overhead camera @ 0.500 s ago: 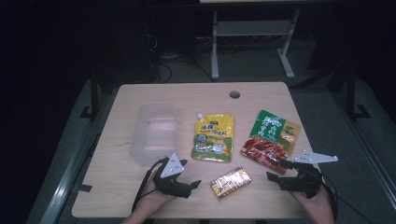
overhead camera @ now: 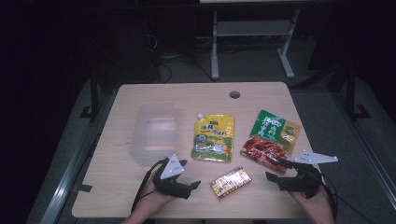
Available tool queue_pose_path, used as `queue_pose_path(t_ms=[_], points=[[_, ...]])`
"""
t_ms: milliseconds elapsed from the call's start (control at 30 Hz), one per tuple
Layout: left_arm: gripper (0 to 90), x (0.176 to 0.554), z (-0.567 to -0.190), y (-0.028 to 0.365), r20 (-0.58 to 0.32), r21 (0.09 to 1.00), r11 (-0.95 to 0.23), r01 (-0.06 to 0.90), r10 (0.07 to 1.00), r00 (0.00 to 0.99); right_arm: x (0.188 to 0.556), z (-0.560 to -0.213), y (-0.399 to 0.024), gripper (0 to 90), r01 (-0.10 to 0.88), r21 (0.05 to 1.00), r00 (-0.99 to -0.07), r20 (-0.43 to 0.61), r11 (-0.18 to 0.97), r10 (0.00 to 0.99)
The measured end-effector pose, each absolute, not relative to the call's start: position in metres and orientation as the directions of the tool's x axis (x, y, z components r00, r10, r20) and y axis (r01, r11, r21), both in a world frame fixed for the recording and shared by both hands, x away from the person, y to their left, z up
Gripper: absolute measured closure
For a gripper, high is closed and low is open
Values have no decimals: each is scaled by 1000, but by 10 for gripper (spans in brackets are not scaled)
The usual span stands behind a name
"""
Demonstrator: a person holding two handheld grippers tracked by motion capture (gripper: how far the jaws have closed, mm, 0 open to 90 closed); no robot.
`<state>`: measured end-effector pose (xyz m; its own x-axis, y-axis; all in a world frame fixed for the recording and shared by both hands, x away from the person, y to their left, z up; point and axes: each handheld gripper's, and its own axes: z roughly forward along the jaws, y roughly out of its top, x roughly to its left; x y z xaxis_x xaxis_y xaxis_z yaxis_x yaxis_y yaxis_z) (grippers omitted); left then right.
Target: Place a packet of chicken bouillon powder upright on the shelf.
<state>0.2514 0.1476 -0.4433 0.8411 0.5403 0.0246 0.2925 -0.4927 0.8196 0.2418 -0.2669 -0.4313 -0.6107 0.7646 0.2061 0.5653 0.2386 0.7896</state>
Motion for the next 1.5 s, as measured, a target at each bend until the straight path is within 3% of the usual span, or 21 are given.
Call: queue_pose_path(t_ms=[900, 1500], points=[[159, 250, -444, 143, 39, 812, -514, 278, 523, 852, 266, -415, -234, 179, 551, 764, -668, 164, 336, 726], [166, 249, -442, 139, 45, 815, -512, 272, 523, 851, 301, -396, -204, 152, 553, 735, -696, 149, 392, 703]])
